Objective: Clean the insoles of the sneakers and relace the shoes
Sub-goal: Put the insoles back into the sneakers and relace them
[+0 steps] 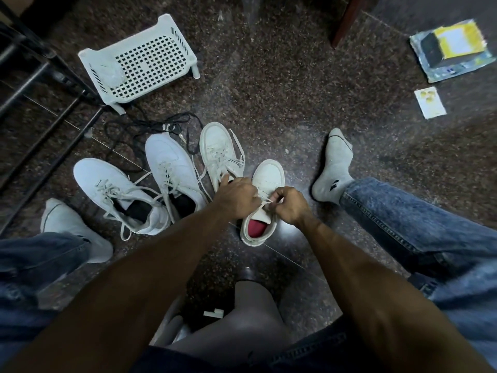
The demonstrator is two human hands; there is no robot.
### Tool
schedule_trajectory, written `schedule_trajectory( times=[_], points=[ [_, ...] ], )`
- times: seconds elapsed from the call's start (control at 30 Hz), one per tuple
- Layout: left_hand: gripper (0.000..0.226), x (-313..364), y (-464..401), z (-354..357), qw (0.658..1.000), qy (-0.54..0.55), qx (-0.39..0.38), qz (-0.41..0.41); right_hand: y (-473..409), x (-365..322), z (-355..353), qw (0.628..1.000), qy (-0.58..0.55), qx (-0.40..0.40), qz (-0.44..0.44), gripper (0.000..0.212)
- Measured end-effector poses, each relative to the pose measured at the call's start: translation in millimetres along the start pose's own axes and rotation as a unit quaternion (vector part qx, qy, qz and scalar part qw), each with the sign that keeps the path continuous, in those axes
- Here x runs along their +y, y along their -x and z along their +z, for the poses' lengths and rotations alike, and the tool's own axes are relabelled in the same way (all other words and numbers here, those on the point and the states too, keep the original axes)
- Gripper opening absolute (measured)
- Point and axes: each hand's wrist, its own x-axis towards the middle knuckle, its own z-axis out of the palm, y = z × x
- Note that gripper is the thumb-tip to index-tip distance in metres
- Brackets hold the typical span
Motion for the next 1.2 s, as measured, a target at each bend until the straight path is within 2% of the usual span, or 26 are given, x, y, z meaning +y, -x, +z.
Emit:
schedule_trajectory(
  times=[0.07, 0.17, 0.27, 0.33, 0.43, 0.53, 0.6, 0.7, 0.77, 0.8, 0.83, 0.9, 0.93, 1.0, 1.07, 1.2],
  points=[
    [0.032, 0.9, -2.1, -8.0, 0.994, 0.112, 0.008, -0.013, -0.3, -1.6, -3.1, 1.000, -0.013, -0.009, -0.017, 0.022],
    [0.037, 3.2, -2.6, -17.2, 0.978, 0.206, -0.026, -0.027, 2.7, -7.0, -7.1, 0.996, -0.034, -0.050, -0.057, 0.024],
    [0.031, 6.2, -1.1, -21.0, 0.951, 0.306, -0.037, -0.026, 7.9, -18.0, -13.6, 0.996, -0.056, -0.056, -0.044, 0.023],
    [0.025, 10.6, -0.2, -24.2, 0.924, 0.381, -0.027, -0.023, 11.8, -25.9, -22.1, 0.994, -0.074, -0.070, -0.024, 0.024],
    [0.011, 19.2, 1.4, -40.6, 0.882, 0.471, 0.000, -0.016, 22.7, -39.6, -40.2, 0.988, -0.112, -0.103, -0.009, 0.013],
    [0.020, 23.1, 1.6, -63.5, 0.867, 0.496, 0.050, 0.019, 31.5, -52.7, -58.9, 0.981, -0.162, -0.103, -0.014, 0.015],
    [0.024, 21.5, 0.4, -75.4, 0.862, 0.497, 0.087, 0.035, 31.7, -58.9, -68.9, 0.972, -0.226, -0.066, -0.026, 0.020],
    [0.026, 13.1, -3.9, -79.9, 0.870, 0.475, 0.131, 0.011, 24.1, -64.0, -79.9, 0.940, -0.331, 0.078, -0.016, 0.024],
    [0.028, 4.8, -5.1, -71.8, 0.909, 0.390, 0.140, -0.045, 12.5, -57.6, -80.4, 0.922, -0.340, 0.182, 0.023, 0.023],
    [0.029, 0.7, -3.3, -64.7, 0.930, 0.337, 0.124, -0.082, 8.0, -52.6, -77.9, 0.926, -0.313, 0.206, 0.039, 0.020],
    [0.030, -2.0, -0.7, -56.2, 0.942, 0.301, 0.097, -0.111, 4.5, -46.5, -74.0, 0.945, -0.258, 0.195, 0.050, 0.016],
    [0.034, -5.1, 3.4, -34.8, 0.955, 0.263, 0.035, -0.130, 3.9, -33.4, -59.1, 0.989, -0.106, 0.079, 0.059, 0.019],
    [0.037, -5.4, 5.5, -24.3, 0.963, 0.239, 0.008, -0.129, 7.7, -28.4, -49.2, 0.997, -0.049, 0.018, 0.061, 0.019],
    [0.042, -4.4, 10.1, -4.4, 0.973, 0.193, -0.021, -0.122, 20.9, -23.7, -28.0, 0.995, -0.032, -0.054, 0.073, 0.020],
    [0.045, -2.4, 13.5, 11.1, 0.977, 0.180, -0.011, -0.112, 28.7, -19.4, -7.5, 0.995, -0.051, -0.051, 0.072, 0.034],
    [0.037, 2.6, 13.3, 17.6, 0.984, 0.125, 0.051, -0.113, 33.8, -14.5, 13.7, 0.998, -0.012, 0.030, 0.053, 0.051]
  ],
)
